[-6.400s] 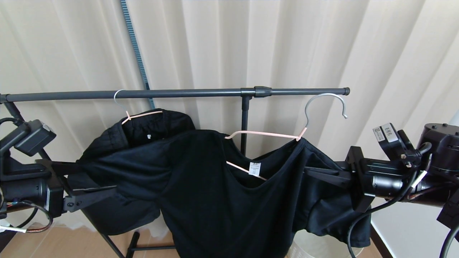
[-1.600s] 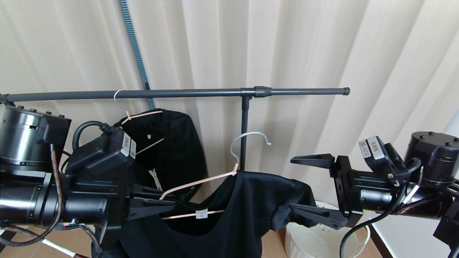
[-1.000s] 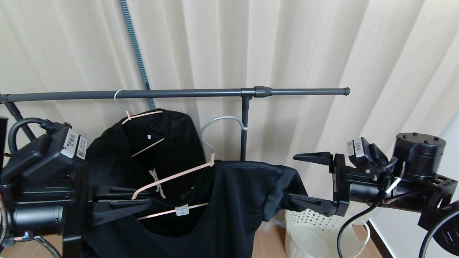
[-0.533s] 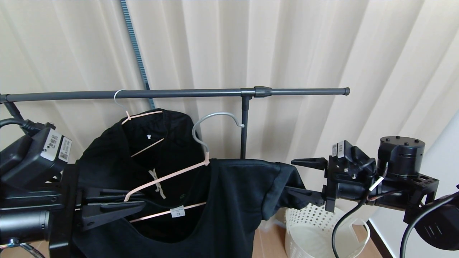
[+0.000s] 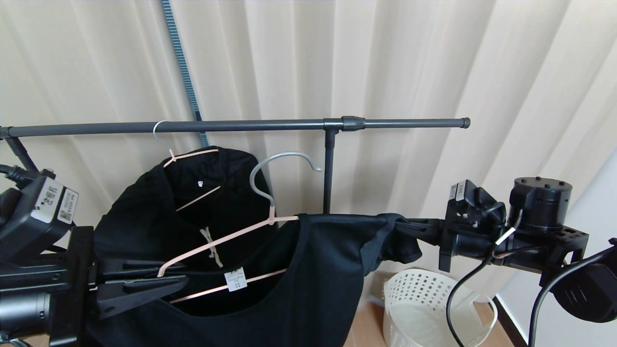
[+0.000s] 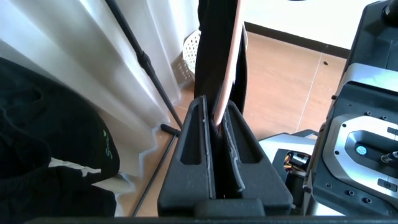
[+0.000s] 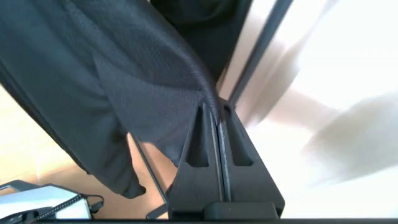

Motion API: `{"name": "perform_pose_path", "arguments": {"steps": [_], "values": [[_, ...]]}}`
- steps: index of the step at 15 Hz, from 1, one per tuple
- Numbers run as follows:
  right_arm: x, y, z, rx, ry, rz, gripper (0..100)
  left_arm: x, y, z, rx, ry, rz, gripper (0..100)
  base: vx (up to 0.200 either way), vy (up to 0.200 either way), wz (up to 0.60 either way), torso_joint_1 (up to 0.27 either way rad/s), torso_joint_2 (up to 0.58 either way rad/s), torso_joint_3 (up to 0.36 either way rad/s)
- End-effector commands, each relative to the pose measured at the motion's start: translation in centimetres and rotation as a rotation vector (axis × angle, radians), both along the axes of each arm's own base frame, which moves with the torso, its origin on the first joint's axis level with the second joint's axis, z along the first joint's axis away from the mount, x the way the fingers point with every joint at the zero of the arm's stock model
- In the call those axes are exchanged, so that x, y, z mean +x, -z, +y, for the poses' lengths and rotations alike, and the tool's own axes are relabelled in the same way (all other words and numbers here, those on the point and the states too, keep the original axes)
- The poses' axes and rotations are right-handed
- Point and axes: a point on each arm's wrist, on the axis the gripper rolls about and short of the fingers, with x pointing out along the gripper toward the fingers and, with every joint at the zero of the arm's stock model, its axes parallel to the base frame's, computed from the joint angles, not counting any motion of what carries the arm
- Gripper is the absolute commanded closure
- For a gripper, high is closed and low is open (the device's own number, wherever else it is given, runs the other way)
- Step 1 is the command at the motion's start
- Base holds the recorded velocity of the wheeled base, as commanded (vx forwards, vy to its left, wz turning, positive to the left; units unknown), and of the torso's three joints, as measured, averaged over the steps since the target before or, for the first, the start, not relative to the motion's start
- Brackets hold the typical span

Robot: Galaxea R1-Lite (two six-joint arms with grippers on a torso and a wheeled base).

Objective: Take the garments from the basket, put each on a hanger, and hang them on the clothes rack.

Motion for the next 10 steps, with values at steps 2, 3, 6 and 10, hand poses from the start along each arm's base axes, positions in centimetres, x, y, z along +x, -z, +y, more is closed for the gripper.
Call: {"name": "perform_pose_path", "arguments": {"steps": [2, 3, 6, 10], "values": [[1.1, 0.0, -1.2, 0.005, 0.044, -0.003, 100, -0.5, -0.2, 0.4, -0.007, -0.017, -0.011, 100, 0.0, 0.0, 0.0, 0.0, 0.0, 0.0], [1.5, 0.0, -1.6, 0.01, 0.06, 0.0, 100, -0.5, -0.2, 0.4, -0.01, -0.021, -0.011, 100, 0.0, 0.0, 0.0, 0.0, 0.0, 0.0], [2.2, -0.1, -2.4, 0.042, 0.099, 0.028, 100, -0.8, -0.3, 0.5, -0.028, -0.032, 0.004, 100, 0.0, 0.0, 0.0, 0.0, 0.0, 0.0], [2.2, -0.2, -2.4, 0.044, 0.104, 0.03, 100, -0.8, -0.4, 0.5, -0.045, -0.048, 0.029, 100, 0.0, 0.0, 0.0, 0.0, 0.0, 0.0]]}}
